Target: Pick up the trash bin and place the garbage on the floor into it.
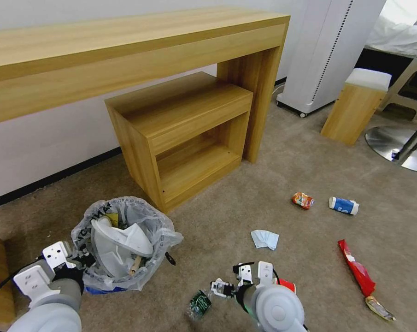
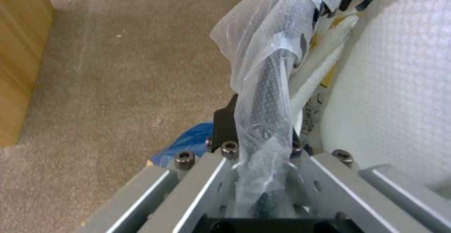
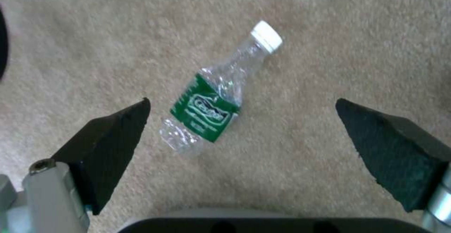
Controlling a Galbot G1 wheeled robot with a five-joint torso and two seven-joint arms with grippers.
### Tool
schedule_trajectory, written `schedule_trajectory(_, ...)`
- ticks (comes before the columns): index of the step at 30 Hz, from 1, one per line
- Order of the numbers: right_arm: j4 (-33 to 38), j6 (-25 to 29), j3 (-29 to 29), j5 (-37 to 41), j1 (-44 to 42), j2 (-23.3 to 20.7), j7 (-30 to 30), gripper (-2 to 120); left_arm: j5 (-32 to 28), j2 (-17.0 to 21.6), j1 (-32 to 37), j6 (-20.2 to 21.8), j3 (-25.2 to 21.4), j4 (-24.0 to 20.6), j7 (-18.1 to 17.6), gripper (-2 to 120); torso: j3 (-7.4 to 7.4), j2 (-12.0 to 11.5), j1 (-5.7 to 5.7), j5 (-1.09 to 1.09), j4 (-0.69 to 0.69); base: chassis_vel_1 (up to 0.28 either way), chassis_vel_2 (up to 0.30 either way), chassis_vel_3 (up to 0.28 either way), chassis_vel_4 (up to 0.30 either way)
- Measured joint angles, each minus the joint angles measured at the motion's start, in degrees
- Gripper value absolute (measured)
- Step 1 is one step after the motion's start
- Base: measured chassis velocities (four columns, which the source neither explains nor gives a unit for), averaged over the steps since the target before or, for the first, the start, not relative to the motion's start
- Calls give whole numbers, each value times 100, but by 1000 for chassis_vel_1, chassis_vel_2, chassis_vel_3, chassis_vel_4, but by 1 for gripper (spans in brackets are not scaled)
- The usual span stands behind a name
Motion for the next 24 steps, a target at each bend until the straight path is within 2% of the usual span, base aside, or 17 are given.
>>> schedule_trajectory(13, -112, 5, 218, 434, 308, 76, 198, 100, 52, -46, -24, -7, 5, 37, 4, 0, 0, 0, 0, 0, 0, 0, 0, 0, 0)
schedule_trajectory(24, -1037, 25, 472, 809, 717, 527, 57, 100, 192, -141, -85, -6, 91, 148, -1, 0, 0, 0, 0, 0, 0, 0, 0, 0, 0)
